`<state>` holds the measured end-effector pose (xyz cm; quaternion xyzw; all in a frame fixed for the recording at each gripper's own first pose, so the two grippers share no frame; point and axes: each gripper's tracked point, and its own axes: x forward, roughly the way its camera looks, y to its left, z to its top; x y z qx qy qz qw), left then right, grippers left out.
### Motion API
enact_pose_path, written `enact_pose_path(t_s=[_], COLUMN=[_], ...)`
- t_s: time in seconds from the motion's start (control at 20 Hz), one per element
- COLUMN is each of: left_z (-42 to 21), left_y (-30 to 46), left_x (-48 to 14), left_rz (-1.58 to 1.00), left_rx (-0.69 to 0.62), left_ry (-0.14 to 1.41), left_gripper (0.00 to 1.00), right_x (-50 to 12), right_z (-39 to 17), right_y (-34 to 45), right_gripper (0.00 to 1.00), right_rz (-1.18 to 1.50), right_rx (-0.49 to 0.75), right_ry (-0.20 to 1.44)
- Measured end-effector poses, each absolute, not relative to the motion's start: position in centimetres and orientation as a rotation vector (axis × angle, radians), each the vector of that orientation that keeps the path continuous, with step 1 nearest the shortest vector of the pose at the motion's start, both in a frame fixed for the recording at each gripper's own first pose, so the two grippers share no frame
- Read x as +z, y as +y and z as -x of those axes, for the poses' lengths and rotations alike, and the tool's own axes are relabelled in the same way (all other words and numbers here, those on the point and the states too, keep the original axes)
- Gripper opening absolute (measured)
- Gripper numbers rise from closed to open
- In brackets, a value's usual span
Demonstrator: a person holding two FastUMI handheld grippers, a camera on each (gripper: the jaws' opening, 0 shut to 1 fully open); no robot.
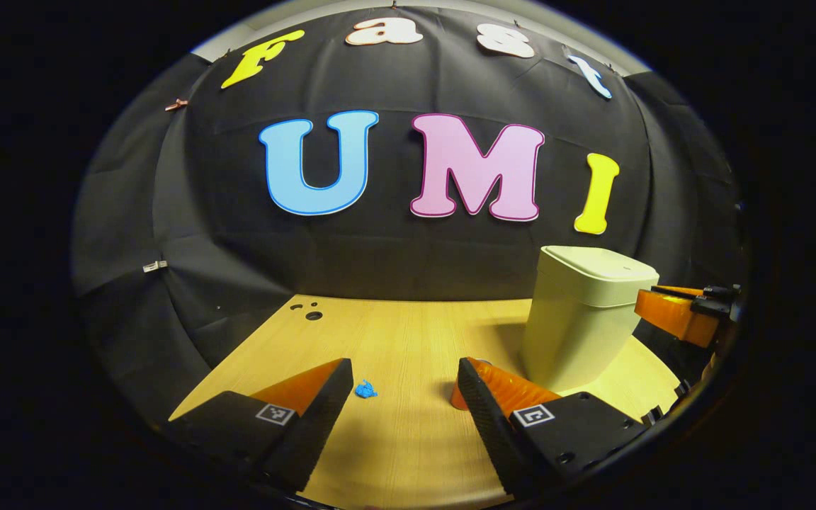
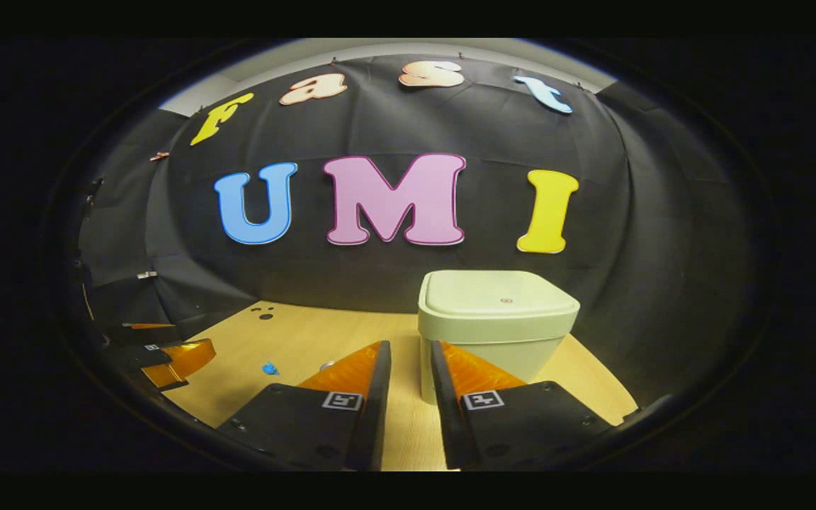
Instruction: Press the lid of the desktop garbage bin to open it, pick up the crumpled paper on the desktop and throw it into the bin, then pick up the pop can on the desktop and drop it into the bin, and finally close the garbage bin lid.
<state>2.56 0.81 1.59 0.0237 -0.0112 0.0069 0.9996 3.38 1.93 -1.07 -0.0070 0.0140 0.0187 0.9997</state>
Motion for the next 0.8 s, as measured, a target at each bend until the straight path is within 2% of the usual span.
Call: enact_pose_path(t_s=[0.1,0.15,0.25,0.35,0.5,0.6,0.65,0.7,0.75,0.8], left_z=[-2.6,-2.6,-2.7,-2.7,-2.8,-3.1,-3.2,-3.3,-3.3,-3.4], left_y=[0.8,0.8,0.7,0.6,0.4,0.1,-0.1,-0.2,-0.3,-0.4], left_x=[1.5,1.4,1.2,1.0,0.6,0.3,0.2,0.4,0.5,0.7], left_rz=[-0.049,-0.05,-0.048,-0.05,-0.047,-0.033,-0.031,-0.033,-0.037,-0.042], left_rx=[0.016,0.017,0.016,0.013,0.009,0.004,0.002,0.001,-0.002,-0.002], left_ry=[-0.019,-0.017,-0.014,-0.006,0.008,0.021,0.023,0.021,0.018,0.014], left_gripper=[0.96,0.96,0.96,0.96,0.96,0.96,0.96,0.96,0.96,0.96], right_x=[-0.8,-0.9,-1.0,-1.1,-1.2,-1.8,-2.0,-2.0,-1.7,-1.3], right_z=[-3.1,-3.0,-3.5,-3.2,-3.6,-3.8,-3.8,-3.8,-3.9,-3.9], right_y=[1.8,1.6,1.3,1.4,1.7,2.2,2.3,2.3,2.3,2.3], right_gripper=[0.1,0.15,0.02,0.06,0.06,0.01,0.09,0.09,0.01,0.05], right_rz=[0.009,0.012,0.011,0.011,0.005,-0.015,-0.02,-0.02,-0.022,-0.03], right_rx=[0.034,0.027,0.022,0.028,0.058,0.089,0.1,0.105,0.113,0.13], right_ry=[0.027,0.026,0.04,0.046,0.06,0.095,0.11,0.118,0.115,0.113])
